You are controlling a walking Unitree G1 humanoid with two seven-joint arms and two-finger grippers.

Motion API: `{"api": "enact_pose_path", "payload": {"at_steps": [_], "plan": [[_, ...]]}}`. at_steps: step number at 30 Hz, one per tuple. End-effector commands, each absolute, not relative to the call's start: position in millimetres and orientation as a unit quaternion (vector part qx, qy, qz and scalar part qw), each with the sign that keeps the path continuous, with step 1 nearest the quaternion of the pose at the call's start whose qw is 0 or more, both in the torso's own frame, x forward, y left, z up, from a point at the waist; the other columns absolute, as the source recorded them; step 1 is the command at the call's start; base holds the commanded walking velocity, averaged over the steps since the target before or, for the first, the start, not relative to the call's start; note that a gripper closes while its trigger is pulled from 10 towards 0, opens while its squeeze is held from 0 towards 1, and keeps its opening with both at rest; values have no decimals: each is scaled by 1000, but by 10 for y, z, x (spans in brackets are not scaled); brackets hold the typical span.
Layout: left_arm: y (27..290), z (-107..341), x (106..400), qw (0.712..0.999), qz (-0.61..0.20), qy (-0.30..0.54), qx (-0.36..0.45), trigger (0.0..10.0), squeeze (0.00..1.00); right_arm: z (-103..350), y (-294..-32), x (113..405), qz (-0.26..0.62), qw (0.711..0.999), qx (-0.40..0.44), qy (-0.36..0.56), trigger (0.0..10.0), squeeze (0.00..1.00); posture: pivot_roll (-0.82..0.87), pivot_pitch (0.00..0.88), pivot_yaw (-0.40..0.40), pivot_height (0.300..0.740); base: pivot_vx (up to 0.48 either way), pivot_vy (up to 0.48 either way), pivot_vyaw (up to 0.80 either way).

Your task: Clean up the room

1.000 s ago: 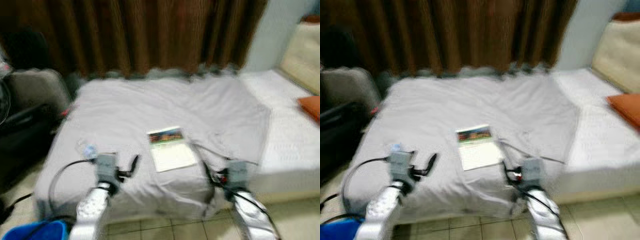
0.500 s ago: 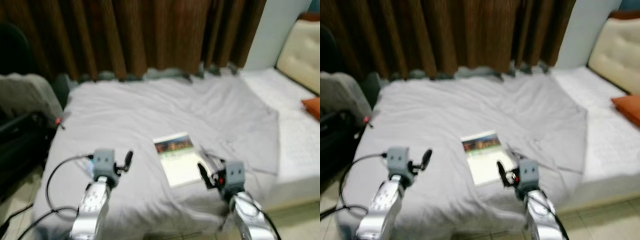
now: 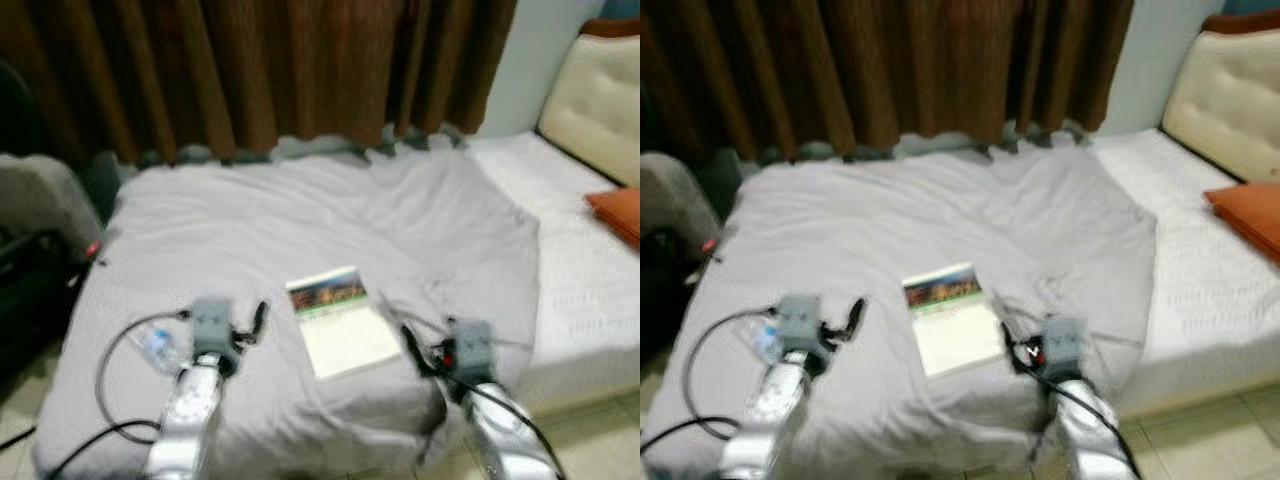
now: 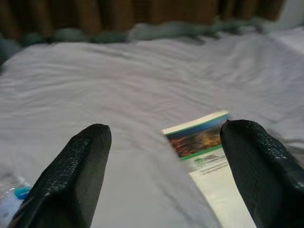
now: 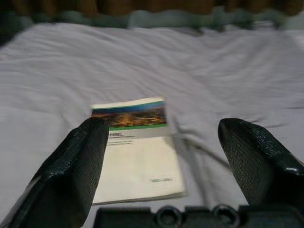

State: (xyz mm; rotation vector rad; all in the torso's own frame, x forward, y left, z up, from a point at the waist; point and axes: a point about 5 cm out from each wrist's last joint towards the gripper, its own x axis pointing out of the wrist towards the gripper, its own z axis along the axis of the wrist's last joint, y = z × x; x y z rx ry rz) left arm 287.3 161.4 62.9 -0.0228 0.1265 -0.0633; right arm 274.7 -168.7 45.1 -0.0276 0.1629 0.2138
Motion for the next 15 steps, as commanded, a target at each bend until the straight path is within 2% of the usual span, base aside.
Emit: {"api": "enact_pose_path", "payload": {"at_steps": [1,4,15], "plan": [[1517,647,2893,997,-42,62,-19,10000,0,455,-1804,2739,92,992,-24,86,10000,0,-29,28,10,740,334,-341,0],[1513,651,2895,997,-41,61,-20,10000,0,458,-1806,2732,92,992,-24,85,10000,0,-32,30,11,740,330,-345,0],[1488,653,2889,997,-46,62,-21,10000,0,453,-1813,2709,97,991,-29,87,10000,0,-36,39,13,740,333,-342,543]]}}
